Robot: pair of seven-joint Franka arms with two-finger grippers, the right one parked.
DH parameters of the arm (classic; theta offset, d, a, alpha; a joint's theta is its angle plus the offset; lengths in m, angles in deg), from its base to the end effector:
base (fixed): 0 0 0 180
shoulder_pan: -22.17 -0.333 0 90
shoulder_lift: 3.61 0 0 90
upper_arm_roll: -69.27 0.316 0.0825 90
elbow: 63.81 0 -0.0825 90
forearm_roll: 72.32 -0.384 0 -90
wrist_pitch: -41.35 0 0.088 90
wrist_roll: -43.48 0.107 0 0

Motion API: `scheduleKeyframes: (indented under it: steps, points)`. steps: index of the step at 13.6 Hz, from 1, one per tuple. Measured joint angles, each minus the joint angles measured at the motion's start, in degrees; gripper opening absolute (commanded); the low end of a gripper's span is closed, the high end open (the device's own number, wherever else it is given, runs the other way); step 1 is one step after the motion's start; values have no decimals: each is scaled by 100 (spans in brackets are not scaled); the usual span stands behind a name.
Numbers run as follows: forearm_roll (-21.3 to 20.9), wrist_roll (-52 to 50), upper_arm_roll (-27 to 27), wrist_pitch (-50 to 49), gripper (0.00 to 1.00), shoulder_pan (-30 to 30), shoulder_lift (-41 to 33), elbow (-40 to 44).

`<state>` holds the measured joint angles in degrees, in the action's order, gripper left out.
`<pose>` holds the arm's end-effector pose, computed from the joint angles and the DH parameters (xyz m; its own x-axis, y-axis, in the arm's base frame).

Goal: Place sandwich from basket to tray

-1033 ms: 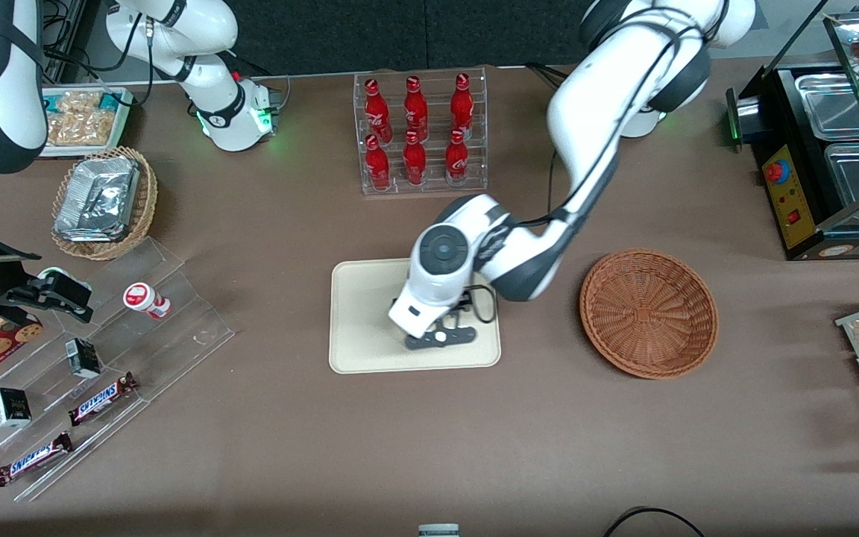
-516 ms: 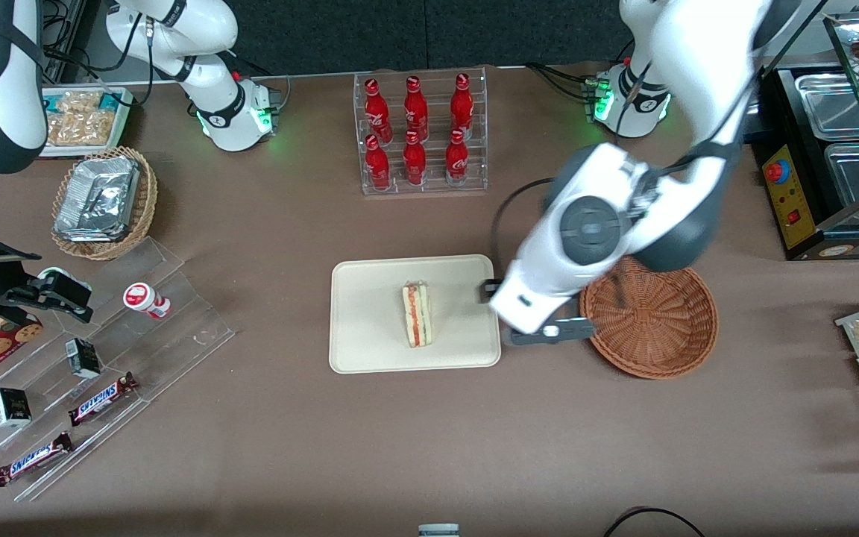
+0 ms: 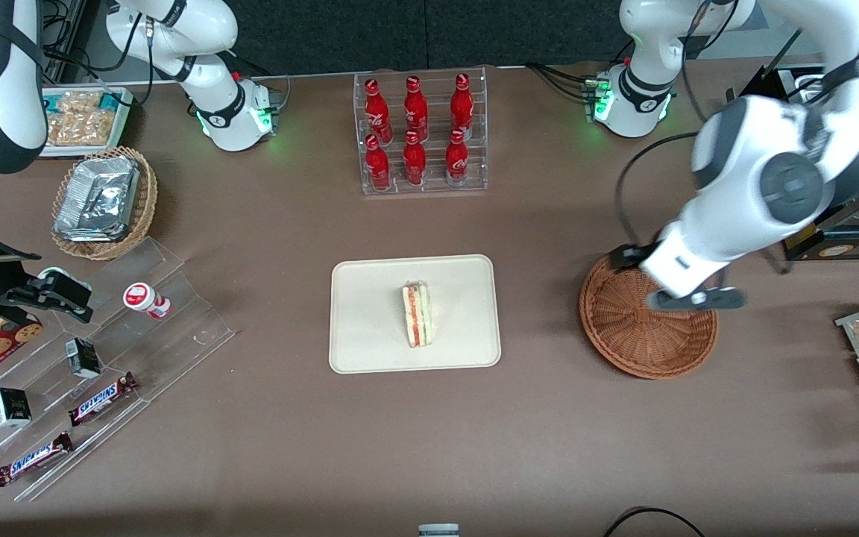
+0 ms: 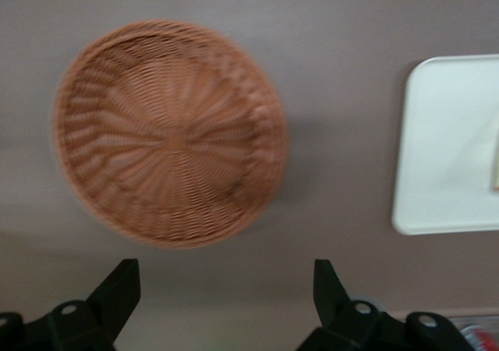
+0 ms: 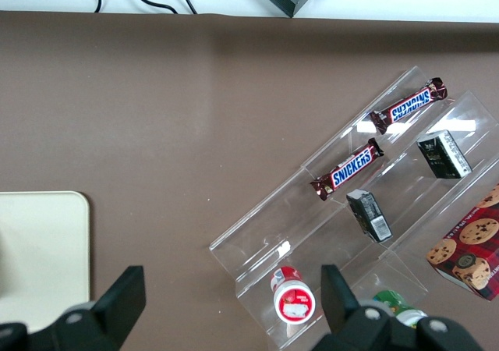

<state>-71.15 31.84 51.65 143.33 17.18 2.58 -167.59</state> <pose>0.5636 -0.1225 0.4694 0.9898 -0.0138 -0.1418 -0.0105 -0.9997 0.0237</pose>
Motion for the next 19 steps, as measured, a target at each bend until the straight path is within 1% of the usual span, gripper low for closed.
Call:
scheduleKeyframes:
  steps: [2, 4, 5, 7, 10, 19]
  points:
    - [14, 439, 17, 2, 99, -349, -526, -437]
    - [24, 623, 29, -94, 100, -501, -1106, -762]
    - [30, 629, 68, -298, 100, -500, -1368, -805]
    - [41, 664, 251, -781, 100, -500, -1719, -589]
    - [42, 751, 367, -1109, 100, -500, -1840, -143]
    - [43, 769, 159, -1344, 100, -386, -1754, 353]
